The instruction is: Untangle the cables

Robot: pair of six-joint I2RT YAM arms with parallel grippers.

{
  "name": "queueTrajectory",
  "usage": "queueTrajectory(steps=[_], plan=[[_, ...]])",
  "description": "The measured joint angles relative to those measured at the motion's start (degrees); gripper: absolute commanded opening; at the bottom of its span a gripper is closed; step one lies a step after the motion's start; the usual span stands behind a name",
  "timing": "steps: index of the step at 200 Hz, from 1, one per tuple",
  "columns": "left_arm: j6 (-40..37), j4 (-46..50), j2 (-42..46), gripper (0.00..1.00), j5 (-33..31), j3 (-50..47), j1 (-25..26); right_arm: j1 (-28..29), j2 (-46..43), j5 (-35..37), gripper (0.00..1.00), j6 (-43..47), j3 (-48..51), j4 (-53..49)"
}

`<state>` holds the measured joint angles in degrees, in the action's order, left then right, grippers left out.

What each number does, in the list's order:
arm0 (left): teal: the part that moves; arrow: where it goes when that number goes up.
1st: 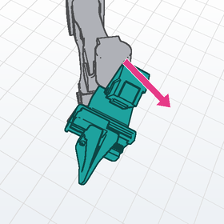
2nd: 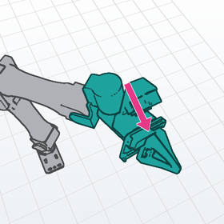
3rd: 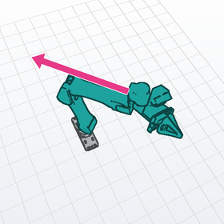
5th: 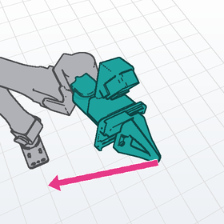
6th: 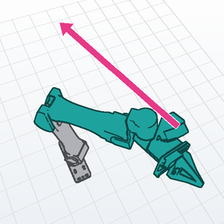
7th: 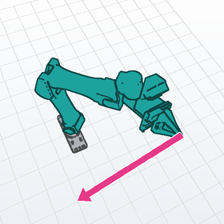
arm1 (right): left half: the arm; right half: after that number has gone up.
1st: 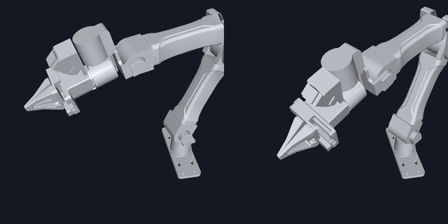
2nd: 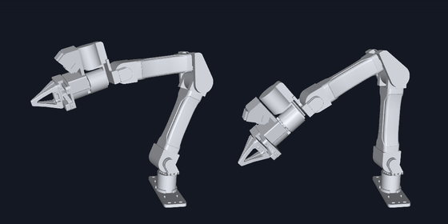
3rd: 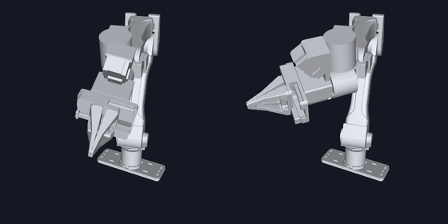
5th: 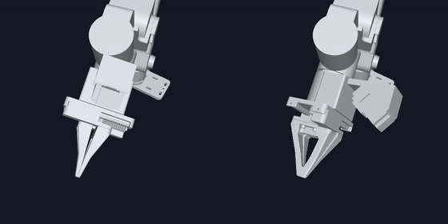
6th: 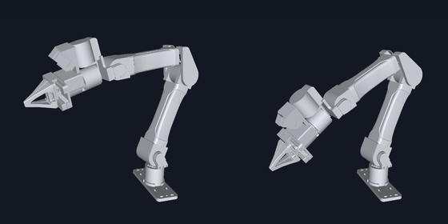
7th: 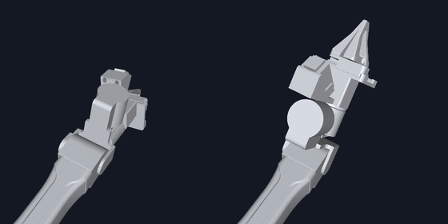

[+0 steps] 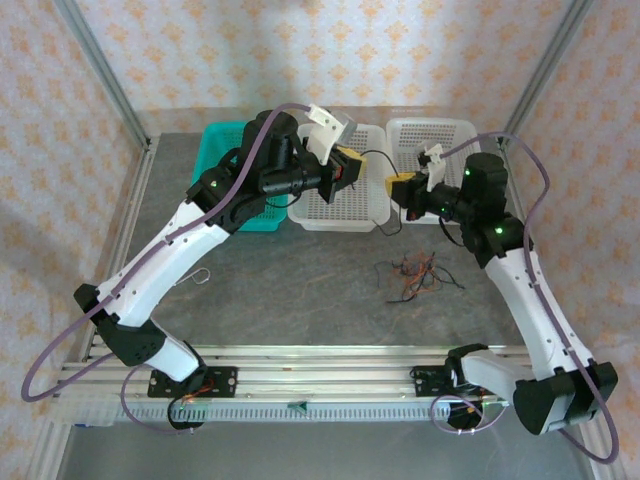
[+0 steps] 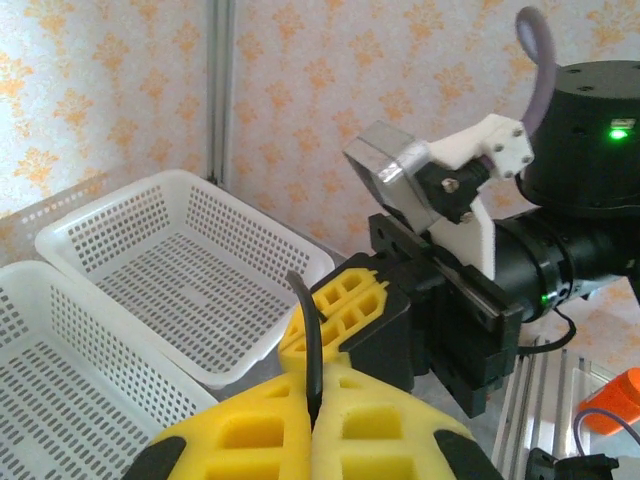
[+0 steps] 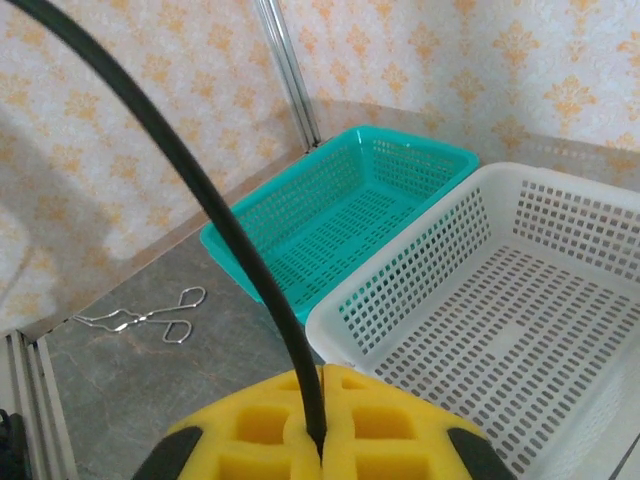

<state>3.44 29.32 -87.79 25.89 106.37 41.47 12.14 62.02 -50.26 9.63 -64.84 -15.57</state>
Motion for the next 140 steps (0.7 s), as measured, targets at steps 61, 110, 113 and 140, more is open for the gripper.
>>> queueTrajectory(steps=[61,110,113,140], plan=[[1.38,-0.09,0.00,0.47,-1.68,-0.02,0.00,0.20,-3.50,10.12,0.00,-8.11,0.00,0.94],[2.62,0.04,0.00,0.87,-7.17,-0.96,-1.51,0.20,-3.65,26.27,0.00,-17.03,0.00,-0.04],[3.21,0.04,0.00,0.89,-7.74,-1.22,-1.66,0.20,-3.65,26.91,0.00,-17.40,0.00,-0.11],[5.07,0.02,0.00,0.99,-13.49,-4.87,-3.15,0.20,-2.91,30.40,0.00,-19.32,-0.96,-0.76]])
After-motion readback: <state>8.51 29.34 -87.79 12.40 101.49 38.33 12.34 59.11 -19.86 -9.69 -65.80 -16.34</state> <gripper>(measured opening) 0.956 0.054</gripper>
